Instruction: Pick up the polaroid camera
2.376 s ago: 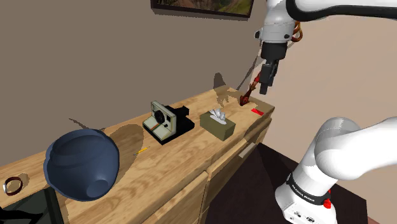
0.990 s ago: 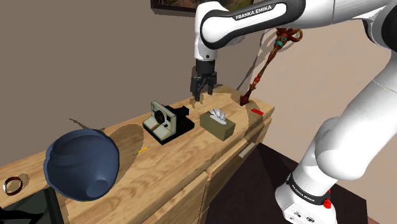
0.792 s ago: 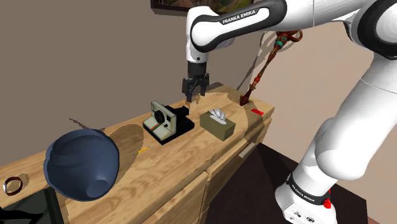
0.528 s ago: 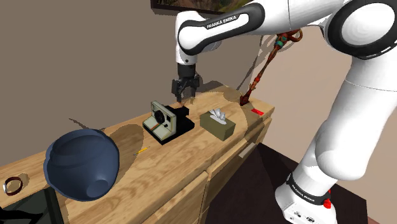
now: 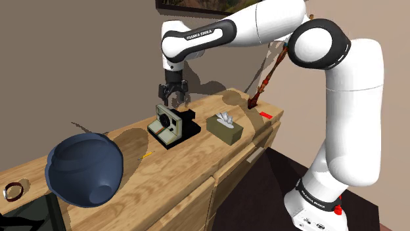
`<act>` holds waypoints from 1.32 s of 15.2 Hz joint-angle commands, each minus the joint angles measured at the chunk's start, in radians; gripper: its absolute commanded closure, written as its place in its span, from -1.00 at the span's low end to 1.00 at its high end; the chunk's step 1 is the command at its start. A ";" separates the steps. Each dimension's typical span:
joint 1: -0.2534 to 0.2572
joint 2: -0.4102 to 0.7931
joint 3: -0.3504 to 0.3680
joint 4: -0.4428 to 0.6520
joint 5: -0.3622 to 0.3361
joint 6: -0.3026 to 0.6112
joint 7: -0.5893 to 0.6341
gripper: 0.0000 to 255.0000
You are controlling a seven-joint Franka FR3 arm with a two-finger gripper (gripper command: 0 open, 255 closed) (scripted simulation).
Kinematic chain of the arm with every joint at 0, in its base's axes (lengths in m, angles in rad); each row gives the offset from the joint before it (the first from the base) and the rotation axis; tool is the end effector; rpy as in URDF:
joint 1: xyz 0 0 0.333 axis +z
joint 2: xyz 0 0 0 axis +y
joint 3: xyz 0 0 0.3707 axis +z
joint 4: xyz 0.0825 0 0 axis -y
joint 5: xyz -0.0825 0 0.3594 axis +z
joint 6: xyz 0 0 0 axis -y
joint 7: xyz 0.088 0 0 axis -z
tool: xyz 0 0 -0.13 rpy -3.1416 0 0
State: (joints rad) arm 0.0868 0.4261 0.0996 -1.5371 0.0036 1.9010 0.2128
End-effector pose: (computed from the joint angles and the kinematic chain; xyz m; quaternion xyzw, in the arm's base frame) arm 0.6617 0.1146 0.4412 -0.9991 0.0176 0.0339 0.0160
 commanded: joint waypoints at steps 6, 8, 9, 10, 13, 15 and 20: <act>0.028 0.323 -0.009 0.450 -0.014 -0.112 0.037 -1.00; 0.027 0.326 -0.010 0.428 -0.014 -0.087 0.036 -1.00; 0.027 0.329 -0.010 0.419 -0.014 -0.075 0.036 -1.00; 0.027 0.331 -0.010 0.409 -0.014 -0.064 0.035 -1.00; 0.027 0.343 -0.010 0.381 -0.014 -0.023 0.034 -1.00; 0.027 0.343 -0.010 0.381 -0.014 -0.023 0.034 -1.00; 0.027 0.342 -0.010 0.380 -0.014 -0.023 0.034 1.00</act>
State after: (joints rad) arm 0.1134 0.7676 0.0890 -1.1562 -0.0108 1.8772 0.2476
